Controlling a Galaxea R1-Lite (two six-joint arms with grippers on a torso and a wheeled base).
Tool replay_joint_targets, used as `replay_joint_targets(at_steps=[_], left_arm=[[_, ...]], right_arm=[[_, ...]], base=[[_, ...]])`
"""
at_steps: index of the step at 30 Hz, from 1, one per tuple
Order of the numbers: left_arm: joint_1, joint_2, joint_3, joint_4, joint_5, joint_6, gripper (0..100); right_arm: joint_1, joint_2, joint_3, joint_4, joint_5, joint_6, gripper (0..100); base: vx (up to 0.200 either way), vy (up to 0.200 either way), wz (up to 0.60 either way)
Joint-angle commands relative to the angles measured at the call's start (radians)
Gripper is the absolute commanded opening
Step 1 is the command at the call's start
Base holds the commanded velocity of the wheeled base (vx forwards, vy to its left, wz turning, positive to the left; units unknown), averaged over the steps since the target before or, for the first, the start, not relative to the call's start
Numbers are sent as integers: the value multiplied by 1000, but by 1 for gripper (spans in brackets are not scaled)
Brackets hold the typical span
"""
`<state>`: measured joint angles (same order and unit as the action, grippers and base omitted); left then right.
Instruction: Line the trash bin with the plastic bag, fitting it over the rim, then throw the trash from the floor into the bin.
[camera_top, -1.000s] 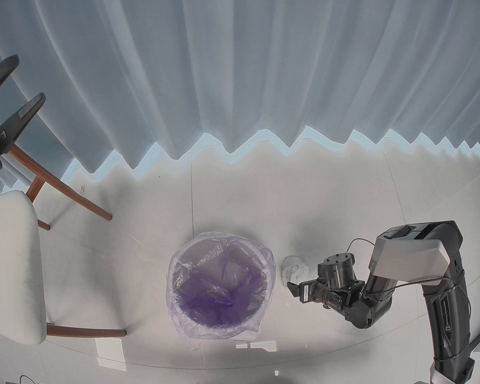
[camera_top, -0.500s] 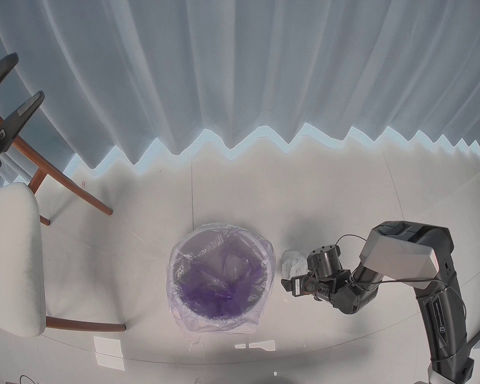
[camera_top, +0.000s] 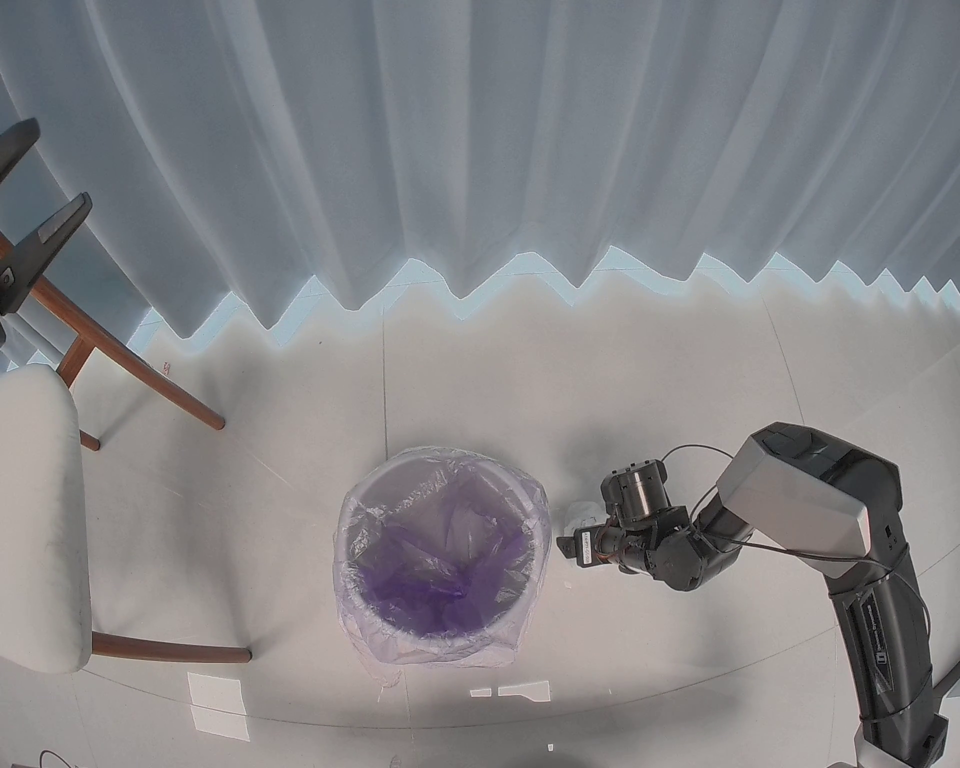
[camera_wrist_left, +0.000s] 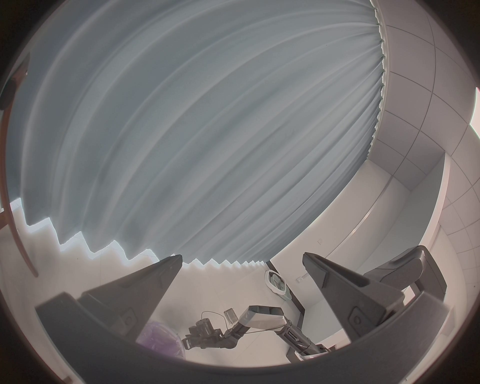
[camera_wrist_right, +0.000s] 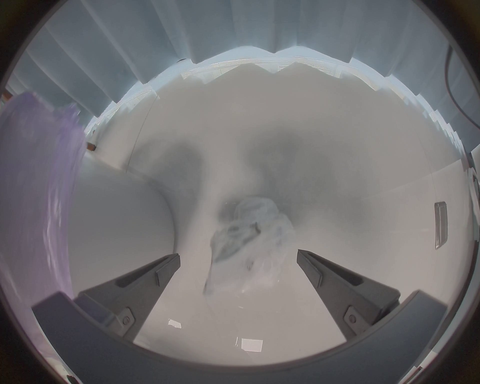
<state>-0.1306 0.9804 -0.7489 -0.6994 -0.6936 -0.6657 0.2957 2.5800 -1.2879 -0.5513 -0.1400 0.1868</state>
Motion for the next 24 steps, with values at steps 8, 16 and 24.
replay_joint_targets(at_steps=[8, 16, 24], left_arm=[[-1, 3, 2, 1, -1, 0, 100], [-1, 4, 8, 1, -3, 2, 100], [-4, 4, 13, 0, -4, 3, 100]], right_arm=[[-9, 71, -192, 125, -9, -1, 100], [-7, 68, -189, 137, -16, 0, 100], [-6, 65, -208, 197, -16, 0, 100]], base=[[0, 0, 0], [0, 0, 0], [0, 0, 0]])
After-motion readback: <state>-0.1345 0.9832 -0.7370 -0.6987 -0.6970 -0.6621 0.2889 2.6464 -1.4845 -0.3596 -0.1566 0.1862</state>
